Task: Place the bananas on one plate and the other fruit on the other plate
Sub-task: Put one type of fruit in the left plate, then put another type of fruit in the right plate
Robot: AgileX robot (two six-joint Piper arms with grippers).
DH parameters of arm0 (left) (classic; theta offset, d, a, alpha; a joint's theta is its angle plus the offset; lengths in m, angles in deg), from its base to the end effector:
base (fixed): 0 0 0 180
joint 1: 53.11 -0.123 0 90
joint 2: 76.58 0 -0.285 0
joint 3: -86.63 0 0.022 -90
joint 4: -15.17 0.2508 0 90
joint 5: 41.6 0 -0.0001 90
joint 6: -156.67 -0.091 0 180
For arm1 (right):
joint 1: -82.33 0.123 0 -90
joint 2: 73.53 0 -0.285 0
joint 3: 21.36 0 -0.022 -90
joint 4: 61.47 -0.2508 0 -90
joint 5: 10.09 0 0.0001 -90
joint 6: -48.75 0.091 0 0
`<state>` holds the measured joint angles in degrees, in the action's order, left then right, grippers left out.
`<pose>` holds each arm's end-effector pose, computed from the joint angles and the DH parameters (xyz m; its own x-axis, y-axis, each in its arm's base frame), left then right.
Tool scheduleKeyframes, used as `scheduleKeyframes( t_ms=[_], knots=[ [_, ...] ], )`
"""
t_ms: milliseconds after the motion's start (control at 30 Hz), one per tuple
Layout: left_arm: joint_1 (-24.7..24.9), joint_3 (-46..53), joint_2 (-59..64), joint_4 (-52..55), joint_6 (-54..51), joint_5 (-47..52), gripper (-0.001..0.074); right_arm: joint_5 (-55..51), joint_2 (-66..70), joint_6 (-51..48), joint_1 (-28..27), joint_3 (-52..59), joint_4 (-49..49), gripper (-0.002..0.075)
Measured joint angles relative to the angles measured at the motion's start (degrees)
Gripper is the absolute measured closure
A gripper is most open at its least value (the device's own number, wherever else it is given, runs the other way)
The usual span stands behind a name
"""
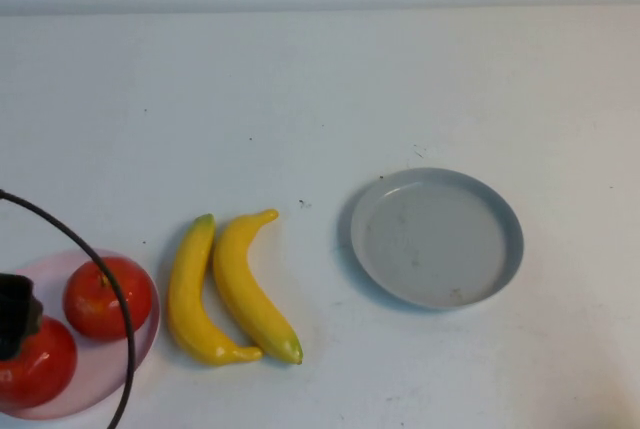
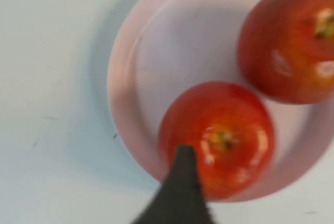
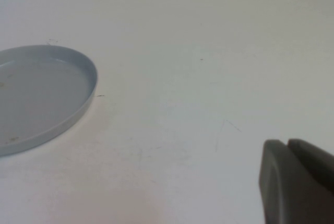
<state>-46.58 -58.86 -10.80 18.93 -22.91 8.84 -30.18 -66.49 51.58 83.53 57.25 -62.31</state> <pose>0.1776 -0.0157 0.2805 -0.8626 0.1334 -0.4880 0.1188 0.9910 0.0609 0.0531 0.0016 0.1741 -0.2723 0.0574 -0.9605 -0.0086 0.9980 0.0621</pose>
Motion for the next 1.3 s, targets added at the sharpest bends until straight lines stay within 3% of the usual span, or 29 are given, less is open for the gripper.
scheduleKeyframes(
  t_ms=[67, 133, 167, 200, 300, 533, 700, 967, 1300],
  knots=[
    [0.00, 0.00, -5.42, -1.75, 0.13, 1.21, 0.0223, 0.00, 0.00, 0.00, 0.00, 0.00, 0.00, 0.0743],
    [0.00, 0.00, -9.62, -2.57, -0.41, 2.19, 0.0407, 0.00, 0.00, 0.00, 0.00, 0.00, 0.00, 0.0743],
    [0.00, 0.00, -12.65, -2.80, -0.41, 2.45, 0.0535, 0.00, 0.00, 0.00, 0.00, 0.00, 0.00, 0.0743],
    [0.00, 0.00, -15.07, -3.04, -1.06, 2.75, 0.0603, 0.00, 0.00, 0.00, 0.00, 0.00, 0.00, 0.0743],
    [0.00, 0.00, -20.90, -3.76, -1.55, 3.30, 0.0689, 0.00, 0.00, 0.00, 0.00, 0.00, 0.00, 0.0743],
    [0.00, 0.85, -32.53, -12.56, -8.73, 2.60, 0.0729, 0.00, 0.00, 0.00, 0.00, 0.00, 0.00, 0.0743],
    [0.00, 8.86, -39.94, -21.64, -14.18, -3.68, 0.0731, 0.00, 0.00, 0.00, 0.00, 0.00, 0.00, 0.0743],
    [0.00, 18.98, -43.94, -22.09, -16.36, -12.92, 0.0731, 0.00, 0.00, 0.00, -0.04, 0.00, 0.00, 0.0743],
    [0.00, 33.61, -44.15, -24.54, -19.94, -48.44, 0.0731, 0.00, 0.00, 0.00, -0.04, 0.00, 0.00, 0.0743]
  ],
)
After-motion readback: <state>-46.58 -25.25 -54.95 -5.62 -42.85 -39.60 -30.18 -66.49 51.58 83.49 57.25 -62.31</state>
